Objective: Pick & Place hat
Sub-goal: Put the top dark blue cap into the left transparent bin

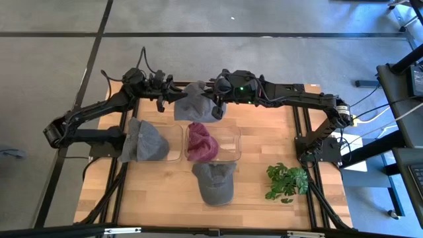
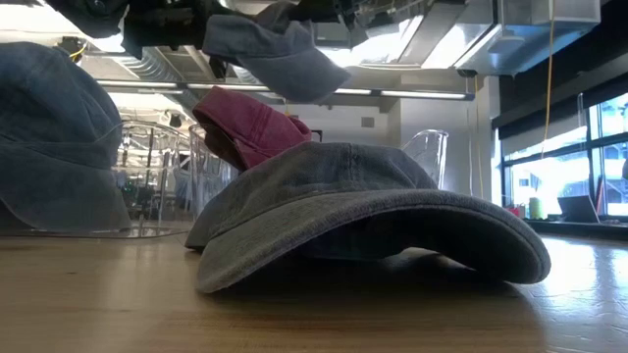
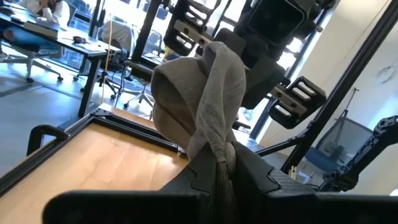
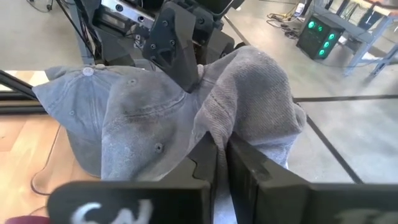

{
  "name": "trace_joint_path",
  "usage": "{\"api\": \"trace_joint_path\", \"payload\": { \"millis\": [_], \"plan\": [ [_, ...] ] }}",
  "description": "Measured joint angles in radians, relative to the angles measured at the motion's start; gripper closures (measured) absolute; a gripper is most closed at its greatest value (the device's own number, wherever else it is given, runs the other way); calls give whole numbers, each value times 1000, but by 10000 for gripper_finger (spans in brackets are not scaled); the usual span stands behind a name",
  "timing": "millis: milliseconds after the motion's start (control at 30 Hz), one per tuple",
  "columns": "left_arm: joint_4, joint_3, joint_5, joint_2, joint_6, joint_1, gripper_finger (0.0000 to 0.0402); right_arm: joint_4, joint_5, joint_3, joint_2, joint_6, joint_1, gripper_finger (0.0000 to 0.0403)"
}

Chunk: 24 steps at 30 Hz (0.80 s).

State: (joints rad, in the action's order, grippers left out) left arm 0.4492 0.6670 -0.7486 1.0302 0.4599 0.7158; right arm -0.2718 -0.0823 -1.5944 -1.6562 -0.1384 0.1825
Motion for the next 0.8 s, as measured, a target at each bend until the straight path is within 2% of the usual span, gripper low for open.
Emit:
{"api": "trace_joint_path", "payload": {
  "millis": [167,333,433,500,600,700,800],
  "plan": [
    [0,0,14,0,11,0,376,0,4,0,0,-29,0,349],
    [-5,22,33,0,28,0,375,-50,20,0,24,-29,0,283],
    [-40,71,40,0,28,-1,376,-141,-34,-1,74,2,-1,244],
    [-128,123,84,-3,33,-6,376,-210,-52,-2,115,13,0,225],
    [-359,234,198,-8,-9,-38,376,-293,-55,-2,179,34,1,208],
    [-618,356,354,-8,-50,-106,376,-394,-56,-2,225,46,0,202],
    [-797,476,517,-11,10,-189,376,-498,-56,-2,254,57,0,202]
  ]
}}
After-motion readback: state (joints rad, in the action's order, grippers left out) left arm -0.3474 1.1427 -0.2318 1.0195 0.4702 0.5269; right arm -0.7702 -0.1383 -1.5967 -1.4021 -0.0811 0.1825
